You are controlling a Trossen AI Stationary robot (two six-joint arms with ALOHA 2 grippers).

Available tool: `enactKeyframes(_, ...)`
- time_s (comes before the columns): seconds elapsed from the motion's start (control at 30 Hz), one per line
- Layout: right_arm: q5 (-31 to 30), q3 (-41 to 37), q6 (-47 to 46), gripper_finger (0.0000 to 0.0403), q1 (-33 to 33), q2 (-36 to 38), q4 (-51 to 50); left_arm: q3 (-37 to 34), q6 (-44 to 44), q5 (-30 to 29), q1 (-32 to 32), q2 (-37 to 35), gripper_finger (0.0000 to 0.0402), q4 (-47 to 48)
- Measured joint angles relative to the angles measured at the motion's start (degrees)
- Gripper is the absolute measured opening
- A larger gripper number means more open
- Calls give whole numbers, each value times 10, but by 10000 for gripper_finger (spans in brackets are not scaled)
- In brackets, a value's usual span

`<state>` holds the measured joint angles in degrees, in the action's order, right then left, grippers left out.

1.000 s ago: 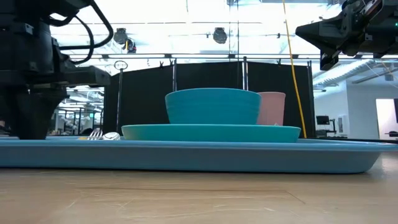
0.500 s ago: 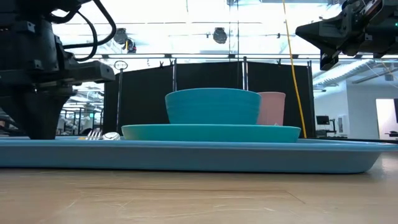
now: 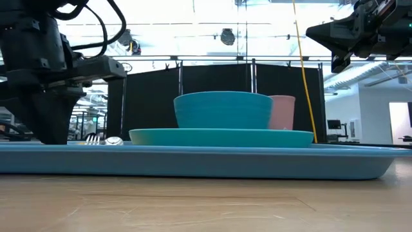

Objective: Set up tray
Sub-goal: Adjust the yellow napkin on the blue serving tray

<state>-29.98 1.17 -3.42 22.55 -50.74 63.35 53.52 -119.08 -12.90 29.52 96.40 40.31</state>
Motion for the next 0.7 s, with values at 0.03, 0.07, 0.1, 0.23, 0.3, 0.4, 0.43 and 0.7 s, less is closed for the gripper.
enactKeyframes(0.03, 0, 0, 0, 0, 0, 0, 0, 0, 5, 4, 0, 0, 2, -6)
enactKeyframes(0.07, 0, 0, 0, 0, 0, 0, 0, 0, 8, 10, 0, 0, 3, -11)
enactKeyframes(0.1, 0, 0, 0, 0, 0, 0, 0, 0, 9, 18, 0, 0, 5, -15)
enactKeyframes(0.23, 0, 0, 0, 0, 0, 0, 0, 0, 4, 22, 6, 0, 24, -17)
enactKeyframes(0.3, 0, 0, 0, 0, 0, 0, 0, 0, -4, 22, 12, 0, 35, -25)
enactKeyframes(0.4, 0, 0, 0, 0, 0, 0, 0, 0, -25, 0, 25, -3, 49, -28)
enactKeyframes(0.43, 0, 0, 0, 0, 0, 0, 0, 0, -27, -9, 30, -5, 54, -30)
enactKeyframes(0.7, 0, 0, 0, 0, 0, 0, 0, 0, -67, -65, 74, -13, 73, -46)
